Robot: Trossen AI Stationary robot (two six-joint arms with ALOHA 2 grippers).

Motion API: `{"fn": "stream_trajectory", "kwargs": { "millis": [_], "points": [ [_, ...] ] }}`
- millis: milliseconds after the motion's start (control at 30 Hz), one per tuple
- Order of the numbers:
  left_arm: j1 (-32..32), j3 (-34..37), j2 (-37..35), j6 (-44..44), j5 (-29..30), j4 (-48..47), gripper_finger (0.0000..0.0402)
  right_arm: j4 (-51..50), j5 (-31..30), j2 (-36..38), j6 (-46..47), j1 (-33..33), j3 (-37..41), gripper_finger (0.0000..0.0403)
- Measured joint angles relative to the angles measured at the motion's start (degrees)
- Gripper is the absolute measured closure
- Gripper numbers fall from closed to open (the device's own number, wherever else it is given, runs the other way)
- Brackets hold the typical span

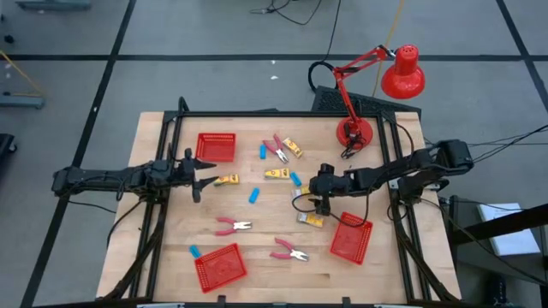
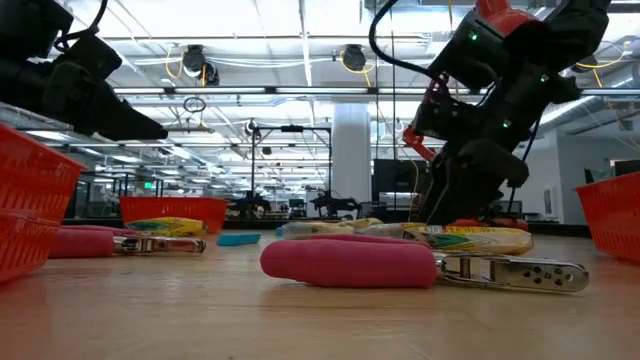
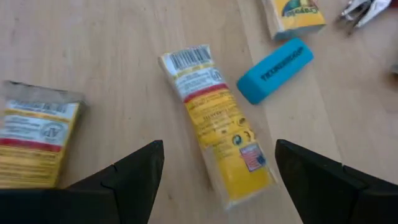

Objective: Pick & Place School Supplies
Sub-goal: Put the yellow crayon box into the top red basket

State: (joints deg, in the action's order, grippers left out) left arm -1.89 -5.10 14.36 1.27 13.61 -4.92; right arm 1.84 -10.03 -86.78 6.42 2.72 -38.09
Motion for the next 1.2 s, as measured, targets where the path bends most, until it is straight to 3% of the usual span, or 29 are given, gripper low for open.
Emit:
{"fn": "stream_trajectory", "kwargs": {
  "millis": [267,467,600,833,1200],
  "points": [
    [0.0,0.0,-0.01,-0.04,0.02,0.25,0.0188,3.14,1.08,-3.17,-0.48,0.02,-0.07,0.0108],
    [0.0,0.0,0.01,-0.04,0.0,0.35,0.0188,3.52,0.99,-3.17,-1.1,0.02,-0.07,0.0141],
    [0.0,0.0,0.01,-0.04,0.0,0.34,0.0188,3.51,1.08,-3.17,-0.99,0.02,-0.07,0.0198],
    [0.0,0.01,0.01,-0.04,0.0,0.32,0.0188,3.7,2.07,-3.1,-1.16,0.02,-0.07,0.035],
    [0.0,0.0,0.01,-0.01,0.0,0.34,0.0188,8.08,4.12,-3.21,-1.41,1.46,-0.02,0.0352]
  ]
}}
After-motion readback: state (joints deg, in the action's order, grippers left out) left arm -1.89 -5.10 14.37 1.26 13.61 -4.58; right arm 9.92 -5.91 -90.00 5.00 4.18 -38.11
